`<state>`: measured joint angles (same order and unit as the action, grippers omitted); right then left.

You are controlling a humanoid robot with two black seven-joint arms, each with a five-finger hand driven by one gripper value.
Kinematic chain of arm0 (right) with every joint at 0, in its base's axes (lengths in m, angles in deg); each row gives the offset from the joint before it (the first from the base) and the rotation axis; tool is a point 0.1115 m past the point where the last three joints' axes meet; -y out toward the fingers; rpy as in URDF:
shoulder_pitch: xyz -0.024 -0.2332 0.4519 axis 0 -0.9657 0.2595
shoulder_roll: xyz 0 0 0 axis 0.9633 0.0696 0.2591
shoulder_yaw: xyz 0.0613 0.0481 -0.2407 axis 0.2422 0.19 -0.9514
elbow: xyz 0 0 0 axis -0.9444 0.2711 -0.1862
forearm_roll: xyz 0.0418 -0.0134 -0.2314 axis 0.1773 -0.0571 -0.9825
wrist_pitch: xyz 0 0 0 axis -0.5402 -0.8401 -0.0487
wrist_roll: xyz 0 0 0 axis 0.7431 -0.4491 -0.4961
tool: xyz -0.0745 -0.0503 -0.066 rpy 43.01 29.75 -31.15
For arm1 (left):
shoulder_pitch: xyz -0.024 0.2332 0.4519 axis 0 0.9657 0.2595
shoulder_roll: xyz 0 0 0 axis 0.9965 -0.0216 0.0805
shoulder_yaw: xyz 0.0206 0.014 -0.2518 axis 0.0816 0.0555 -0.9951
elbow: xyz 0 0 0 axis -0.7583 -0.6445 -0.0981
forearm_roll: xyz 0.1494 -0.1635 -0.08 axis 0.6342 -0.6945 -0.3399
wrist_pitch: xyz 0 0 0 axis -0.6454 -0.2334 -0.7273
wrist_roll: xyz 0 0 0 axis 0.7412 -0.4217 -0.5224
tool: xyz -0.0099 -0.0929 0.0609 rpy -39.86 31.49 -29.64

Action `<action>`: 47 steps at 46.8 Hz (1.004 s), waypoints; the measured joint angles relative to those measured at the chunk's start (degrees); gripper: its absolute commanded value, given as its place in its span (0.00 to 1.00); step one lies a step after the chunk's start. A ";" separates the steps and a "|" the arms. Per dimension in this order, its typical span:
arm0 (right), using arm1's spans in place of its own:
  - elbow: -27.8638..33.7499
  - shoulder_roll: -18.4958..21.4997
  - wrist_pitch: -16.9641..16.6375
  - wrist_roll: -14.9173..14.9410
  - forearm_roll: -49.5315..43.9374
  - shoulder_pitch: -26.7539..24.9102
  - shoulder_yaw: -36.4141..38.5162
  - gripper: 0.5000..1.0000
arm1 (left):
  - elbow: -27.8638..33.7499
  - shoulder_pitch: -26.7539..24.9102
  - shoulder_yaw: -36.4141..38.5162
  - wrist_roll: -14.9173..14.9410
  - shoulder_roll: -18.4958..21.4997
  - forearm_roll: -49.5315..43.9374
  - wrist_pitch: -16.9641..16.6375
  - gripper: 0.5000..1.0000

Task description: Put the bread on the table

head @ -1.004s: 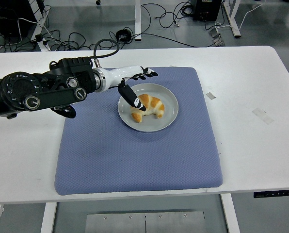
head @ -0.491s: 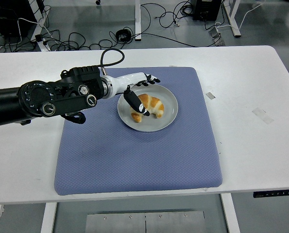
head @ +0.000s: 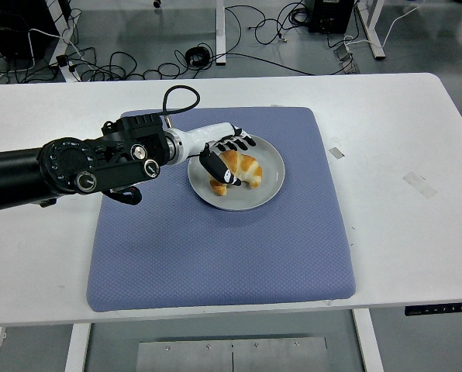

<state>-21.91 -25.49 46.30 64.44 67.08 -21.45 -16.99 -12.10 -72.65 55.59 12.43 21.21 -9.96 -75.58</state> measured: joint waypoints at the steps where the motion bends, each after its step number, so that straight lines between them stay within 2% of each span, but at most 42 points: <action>1: 0.00 0.00 0.00 0.00 0.00 0.00 0.01 1.00 | -0.07 -0.01 0.00 0.00 -0.09 0.00 0.00 0.61; 10: 0.00 0.00 0.00 0.00 0.00 -0.01 -0.01 1.00 | -0.73 -0.12 0.09 0.14 -0.18 0.01 0.00 0.64; 14: 0.00 0.00 0.01 0.00 0.00 -0.02 -0.01 1.00 | -0.88 -0.27 0.10 0.20 -0.04 0.01 0.00 0.68; 29: 0.00 0.00 0.02 0.00 0.00 -0.01 0.00 1.00 | -1.15 -0.56 1.69 0.60 -0.14 0.96 0.07 0.67; 30: 0.00 0.00 0.02 0.00 0.00 -0.01 0.00 1.00 | -1.16 -0.56 1.73 0.60 -0.15 1.20 0.06 0.65; 33: 0.00 0.00 0.02 0.00 0.00 0.00 -0.01 1.00 | -1.17 -0.56 1.77 0.60 -0.17 1.82 0.04 0.40; 34: 0.00 0.00 0.02 0.00 0.00 0.00 -0.01 1.00 | -1.20 -0.56 1.77 0.60 -0.18 1.94 0.03 0.36; 36: 0.00 0.00 0.02 0.00 0.00 0.00 -0.02 1.00 | -1.29 -0.56 1.77 0.60 -0.24 2.14 0.01 0.21; 39: 0.00 0.00 0.02 0.00 0.00 0.00 -0.01 1.00 | -1.34 -0.56 1.77 0.57 -0.25 2.19 0.00 0.11; 41: 0.00 0.00 0.02 0.01 0.00 0.00 -0.02 1.00 | -1.35 -0.56 1.77 0.54 -0.27 2.20 0.00 0.00; 47: 0.00 0.00 0.02 0.01 0.00 -0.01 -0.02 1.00 | -2.01 -0.87 1.78 0.45 -0.68 2.20 0.00 0.00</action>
<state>-21.91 -25.49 46.31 64.44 67.08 -21.46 -17.00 -14.11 -73.52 57.36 12.88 20.54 -7.75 -75.58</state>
